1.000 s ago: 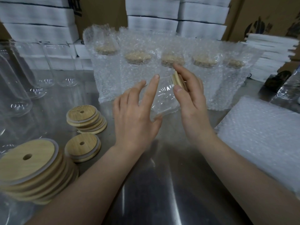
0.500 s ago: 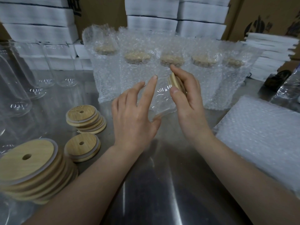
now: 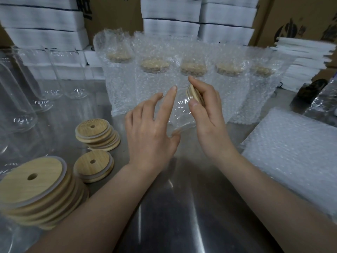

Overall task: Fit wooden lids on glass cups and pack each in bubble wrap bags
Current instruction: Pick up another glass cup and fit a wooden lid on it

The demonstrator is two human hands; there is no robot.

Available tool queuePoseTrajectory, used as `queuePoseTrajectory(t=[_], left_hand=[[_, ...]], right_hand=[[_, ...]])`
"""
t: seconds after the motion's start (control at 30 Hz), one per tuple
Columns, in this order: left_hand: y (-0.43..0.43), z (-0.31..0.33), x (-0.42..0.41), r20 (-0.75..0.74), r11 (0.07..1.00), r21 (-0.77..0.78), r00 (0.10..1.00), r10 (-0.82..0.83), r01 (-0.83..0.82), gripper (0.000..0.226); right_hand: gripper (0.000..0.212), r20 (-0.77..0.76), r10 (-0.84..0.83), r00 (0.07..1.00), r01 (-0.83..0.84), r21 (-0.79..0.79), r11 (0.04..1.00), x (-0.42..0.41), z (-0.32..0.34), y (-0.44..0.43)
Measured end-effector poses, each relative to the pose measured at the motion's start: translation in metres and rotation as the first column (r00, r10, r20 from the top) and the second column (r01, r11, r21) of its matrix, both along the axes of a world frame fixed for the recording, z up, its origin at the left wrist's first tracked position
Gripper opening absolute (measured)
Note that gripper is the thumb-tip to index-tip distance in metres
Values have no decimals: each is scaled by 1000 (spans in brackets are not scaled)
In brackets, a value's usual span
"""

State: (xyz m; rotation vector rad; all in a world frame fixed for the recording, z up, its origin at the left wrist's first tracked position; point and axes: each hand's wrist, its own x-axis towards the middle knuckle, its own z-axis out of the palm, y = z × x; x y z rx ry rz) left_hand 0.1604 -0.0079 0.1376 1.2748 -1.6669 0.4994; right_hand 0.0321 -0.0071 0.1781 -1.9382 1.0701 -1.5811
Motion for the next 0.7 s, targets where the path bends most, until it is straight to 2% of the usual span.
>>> queuePoseTrajectory(t=[0.13,0.2,0.27,0.33,0.4,0.5,0.57,0.63,0.7], left_hand=[[-1,0,-3,-78,1000,2,997,-21,22,89],[1,2,-5,-172,998,35,984,-53,60,91],[2,4,-6,-279,994,54,957,-77,95,94],[2,5,-4,-352,994,51,933,-76,101,95],[0,5,0,-443,992,55,893,-79,115,96],[-3,5,6,-605,989,94,795,-36,116,100],[-6,5,10,-646,990,106,763,-6,97,99],[-7,5,11,-667,992,96,745,3,82,98],[-8,6,12,-678,993,88,735,5,74,97]], right_hand=[[44,-22,50,999,-50,18,999,-3,4,1],[42,-61,29,998,-31,-42,999,-3,6,3],[36,-97,-81,992,69,-126,990,-4,12,5],[24,-100,-273,957,251,-189,949,-10,22,5],[31,-154,-476,866,441,-213,872,-24,31,2],[30,-448,-639,625,656,-142,741,-56,40,-3],[20,-644,-588,489,742,-46,669,-79,40,-6],[16,-747,-467,473,782,112,613,-97,41,-10],[24,-801,-349,487,788,231,570,-108,40,-13]])
